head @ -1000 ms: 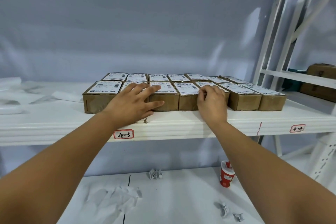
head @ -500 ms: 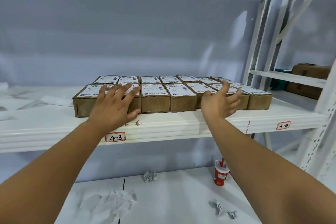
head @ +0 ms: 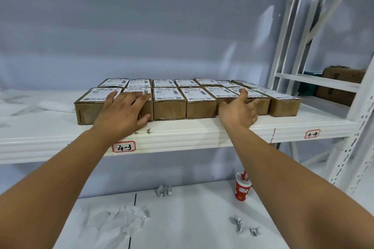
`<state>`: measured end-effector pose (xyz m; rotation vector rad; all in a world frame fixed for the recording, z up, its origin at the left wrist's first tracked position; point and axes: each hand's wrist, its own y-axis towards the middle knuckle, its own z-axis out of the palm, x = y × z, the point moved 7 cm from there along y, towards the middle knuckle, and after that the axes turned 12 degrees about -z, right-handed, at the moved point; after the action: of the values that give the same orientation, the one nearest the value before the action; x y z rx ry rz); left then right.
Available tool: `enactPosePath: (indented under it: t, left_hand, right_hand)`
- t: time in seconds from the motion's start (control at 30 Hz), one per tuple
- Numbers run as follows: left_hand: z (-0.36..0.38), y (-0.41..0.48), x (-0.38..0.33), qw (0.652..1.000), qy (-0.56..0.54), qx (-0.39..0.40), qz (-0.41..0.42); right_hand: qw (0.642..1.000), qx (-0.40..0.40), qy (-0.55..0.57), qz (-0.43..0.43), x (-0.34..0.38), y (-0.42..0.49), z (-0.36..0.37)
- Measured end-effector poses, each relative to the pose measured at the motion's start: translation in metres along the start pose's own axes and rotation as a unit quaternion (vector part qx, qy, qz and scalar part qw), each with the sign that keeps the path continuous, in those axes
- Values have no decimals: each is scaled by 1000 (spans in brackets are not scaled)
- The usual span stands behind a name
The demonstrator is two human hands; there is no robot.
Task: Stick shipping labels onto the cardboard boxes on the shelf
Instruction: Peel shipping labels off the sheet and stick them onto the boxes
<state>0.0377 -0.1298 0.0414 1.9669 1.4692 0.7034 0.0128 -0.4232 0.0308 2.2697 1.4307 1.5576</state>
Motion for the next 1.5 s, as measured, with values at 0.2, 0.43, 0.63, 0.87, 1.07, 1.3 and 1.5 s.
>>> enactPosePath:
  t: [0.2,0.43,0.63,0.87,1.07,1.3,1.5]
  left_hand:
    - [-5,-2,-1,1000,-4,-31,5]
    - [-19,-15,36,963,-31,-66,-260]
    - [-4,-17,50,938,-124,33,-321]
    - [5,-13,53,940,-130,59,-309]
    - [0,-13,51,949,-120,28,-290]
    - [-2,-11,48,954,-167,-3,-249]
    - [-11,-23,78,853,-247,-42,-458]
  right_hand:
    - [978,-98,-67,-171,23,-11,-1]
    - [958,-63,-99,-263,32,-11,8]
    - [936,-22,-98,-338,41,-18,13]
    - [934,88,-55,-343,40,-17,24]
    - [935,100,-58,-336,40,-16,24]
    - [939,84,-77,-323,38,-14,23]
    - [940,72,-93,-321,39,-15,23]
